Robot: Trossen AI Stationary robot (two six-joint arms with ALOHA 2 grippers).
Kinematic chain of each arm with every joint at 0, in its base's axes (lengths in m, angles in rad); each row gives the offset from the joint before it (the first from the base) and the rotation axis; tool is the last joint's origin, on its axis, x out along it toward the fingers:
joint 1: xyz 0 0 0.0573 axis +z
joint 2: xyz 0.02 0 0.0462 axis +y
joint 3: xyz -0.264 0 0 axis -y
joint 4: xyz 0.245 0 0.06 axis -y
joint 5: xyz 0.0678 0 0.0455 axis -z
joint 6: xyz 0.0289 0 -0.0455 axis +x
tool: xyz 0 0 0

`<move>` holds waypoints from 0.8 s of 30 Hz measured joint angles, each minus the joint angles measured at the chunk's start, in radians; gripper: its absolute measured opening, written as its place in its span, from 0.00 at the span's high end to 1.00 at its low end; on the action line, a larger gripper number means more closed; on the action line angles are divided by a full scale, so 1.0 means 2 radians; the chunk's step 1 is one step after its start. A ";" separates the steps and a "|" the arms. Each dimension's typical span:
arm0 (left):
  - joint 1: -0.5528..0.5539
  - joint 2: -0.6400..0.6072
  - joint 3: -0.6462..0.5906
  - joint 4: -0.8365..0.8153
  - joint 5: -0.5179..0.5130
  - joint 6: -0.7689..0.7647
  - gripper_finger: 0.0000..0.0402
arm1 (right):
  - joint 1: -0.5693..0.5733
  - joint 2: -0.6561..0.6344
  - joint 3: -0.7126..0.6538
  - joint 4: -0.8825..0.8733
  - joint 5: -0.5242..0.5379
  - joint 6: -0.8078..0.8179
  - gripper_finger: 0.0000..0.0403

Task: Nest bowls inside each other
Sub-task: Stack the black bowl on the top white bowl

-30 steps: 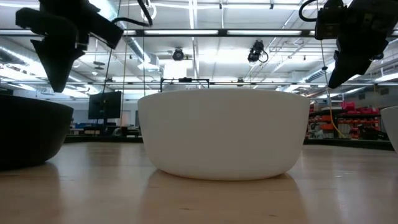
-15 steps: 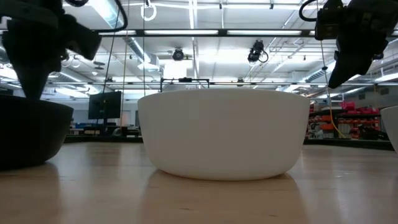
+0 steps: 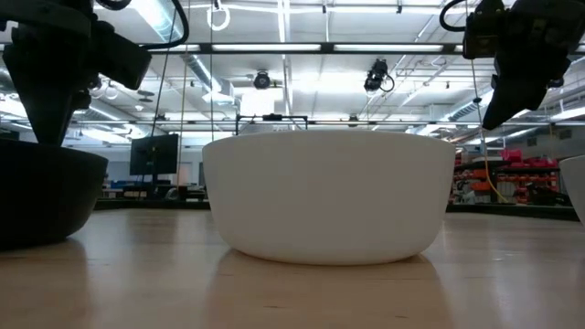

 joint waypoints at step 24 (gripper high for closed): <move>0.003 0.010 -0.065 0.065 0.028 -0.010 0.69 | 0.000 0.000 0.000 0.001 0.000 0.000 0.85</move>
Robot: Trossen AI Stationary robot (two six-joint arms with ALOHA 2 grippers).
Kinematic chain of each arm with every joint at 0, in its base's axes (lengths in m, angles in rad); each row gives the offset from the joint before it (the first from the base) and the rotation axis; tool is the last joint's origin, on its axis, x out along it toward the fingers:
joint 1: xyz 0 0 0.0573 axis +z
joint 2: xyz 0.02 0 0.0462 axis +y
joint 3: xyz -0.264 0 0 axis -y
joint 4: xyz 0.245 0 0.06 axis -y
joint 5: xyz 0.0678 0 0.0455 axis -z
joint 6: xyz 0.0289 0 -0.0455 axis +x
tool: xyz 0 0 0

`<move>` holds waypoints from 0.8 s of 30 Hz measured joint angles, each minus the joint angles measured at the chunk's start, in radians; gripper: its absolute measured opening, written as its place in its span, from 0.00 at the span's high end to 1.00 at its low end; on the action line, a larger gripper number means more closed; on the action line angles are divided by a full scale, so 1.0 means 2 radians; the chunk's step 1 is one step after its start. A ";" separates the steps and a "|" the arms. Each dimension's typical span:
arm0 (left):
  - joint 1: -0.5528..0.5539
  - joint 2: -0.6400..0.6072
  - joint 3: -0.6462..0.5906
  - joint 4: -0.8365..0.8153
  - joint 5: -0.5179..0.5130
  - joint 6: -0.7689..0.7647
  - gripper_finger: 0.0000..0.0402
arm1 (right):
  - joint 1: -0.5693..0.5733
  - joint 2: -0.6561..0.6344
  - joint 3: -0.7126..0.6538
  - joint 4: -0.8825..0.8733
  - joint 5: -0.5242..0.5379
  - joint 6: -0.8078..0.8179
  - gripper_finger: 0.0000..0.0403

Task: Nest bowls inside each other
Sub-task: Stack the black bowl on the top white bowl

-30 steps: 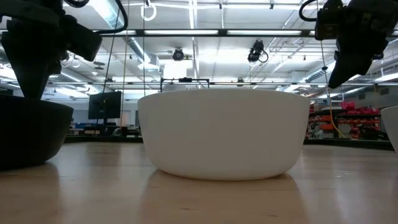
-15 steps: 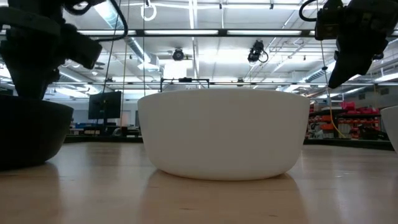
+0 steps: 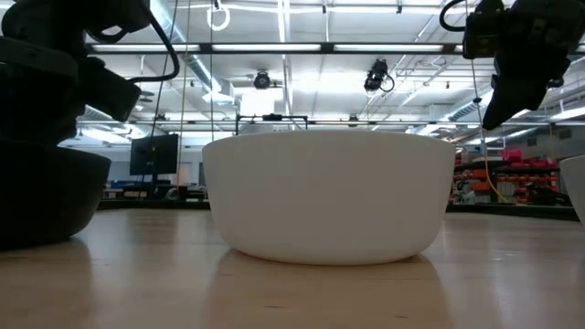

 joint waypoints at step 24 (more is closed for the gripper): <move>0.072 0.000 0.000 0.023 0.010 0.064 0.95 | 0.000 0.000 0.000 0.000 0.004 -0.002 0.85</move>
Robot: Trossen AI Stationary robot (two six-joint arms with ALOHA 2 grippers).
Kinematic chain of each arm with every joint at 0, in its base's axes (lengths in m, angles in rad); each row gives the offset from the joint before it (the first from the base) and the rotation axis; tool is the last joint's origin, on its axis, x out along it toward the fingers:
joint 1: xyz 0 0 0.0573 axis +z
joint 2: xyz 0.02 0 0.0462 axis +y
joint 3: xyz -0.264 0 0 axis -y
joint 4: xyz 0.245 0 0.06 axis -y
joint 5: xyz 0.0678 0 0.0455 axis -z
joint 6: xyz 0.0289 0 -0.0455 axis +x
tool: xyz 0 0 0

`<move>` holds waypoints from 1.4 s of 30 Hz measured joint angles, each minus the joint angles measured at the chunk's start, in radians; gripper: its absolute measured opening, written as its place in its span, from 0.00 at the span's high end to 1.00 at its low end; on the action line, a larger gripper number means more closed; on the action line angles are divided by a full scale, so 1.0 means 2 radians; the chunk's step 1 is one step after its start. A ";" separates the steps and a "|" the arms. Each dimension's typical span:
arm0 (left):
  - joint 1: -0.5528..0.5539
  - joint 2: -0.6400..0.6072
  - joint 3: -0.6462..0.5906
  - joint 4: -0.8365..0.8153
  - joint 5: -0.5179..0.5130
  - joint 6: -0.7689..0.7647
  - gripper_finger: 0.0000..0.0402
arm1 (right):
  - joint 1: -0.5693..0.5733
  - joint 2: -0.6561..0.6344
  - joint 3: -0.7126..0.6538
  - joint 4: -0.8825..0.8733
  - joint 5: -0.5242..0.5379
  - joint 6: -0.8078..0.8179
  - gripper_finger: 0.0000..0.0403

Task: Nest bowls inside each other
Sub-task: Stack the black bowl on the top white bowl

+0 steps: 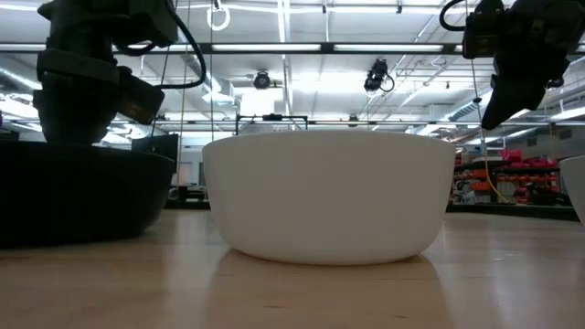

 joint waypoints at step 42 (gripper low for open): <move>0.190 0.000 0.377 -0.092 -0.040 0.220 0.98 | 0.000 0.000 0.000 0.000 0.023 -0.011 0.85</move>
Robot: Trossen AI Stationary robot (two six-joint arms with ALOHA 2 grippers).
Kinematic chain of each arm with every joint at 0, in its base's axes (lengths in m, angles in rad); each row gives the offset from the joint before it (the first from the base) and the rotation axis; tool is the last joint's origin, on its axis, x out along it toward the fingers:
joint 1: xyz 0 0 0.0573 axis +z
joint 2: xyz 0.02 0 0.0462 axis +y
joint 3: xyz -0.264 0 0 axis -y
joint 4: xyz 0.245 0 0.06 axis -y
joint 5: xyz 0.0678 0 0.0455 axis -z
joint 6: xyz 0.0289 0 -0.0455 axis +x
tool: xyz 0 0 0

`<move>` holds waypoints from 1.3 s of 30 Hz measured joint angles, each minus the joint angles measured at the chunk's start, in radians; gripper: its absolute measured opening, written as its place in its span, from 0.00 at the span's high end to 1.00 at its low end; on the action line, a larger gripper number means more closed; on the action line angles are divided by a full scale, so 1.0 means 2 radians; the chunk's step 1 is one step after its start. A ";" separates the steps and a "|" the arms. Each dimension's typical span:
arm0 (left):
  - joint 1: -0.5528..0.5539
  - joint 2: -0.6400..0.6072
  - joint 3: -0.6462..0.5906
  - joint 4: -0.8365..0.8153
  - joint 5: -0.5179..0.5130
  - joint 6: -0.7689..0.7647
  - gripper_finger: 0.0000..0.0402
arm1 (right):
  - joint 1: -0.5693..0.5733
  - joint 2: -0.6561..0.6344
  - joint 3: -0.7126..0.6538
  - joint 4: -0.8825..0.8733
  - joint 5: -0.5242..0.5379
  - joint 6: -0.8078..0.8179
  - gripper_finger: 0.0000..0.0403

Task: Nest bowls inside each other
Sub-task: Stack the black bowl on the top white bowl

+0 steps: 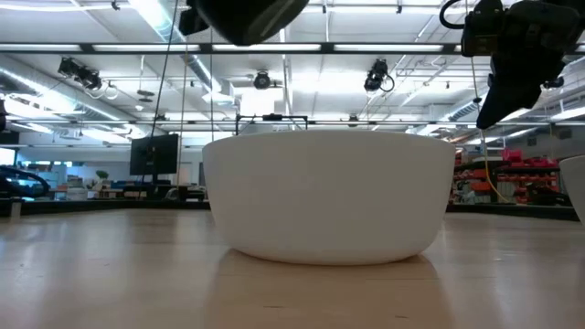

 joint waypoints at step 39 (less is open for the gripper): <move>0.103 0.206 0.007 0.106 0.072 0.083 0.98 | -0.001 0.000 0.000 0.019 0.071 -0.032 0.88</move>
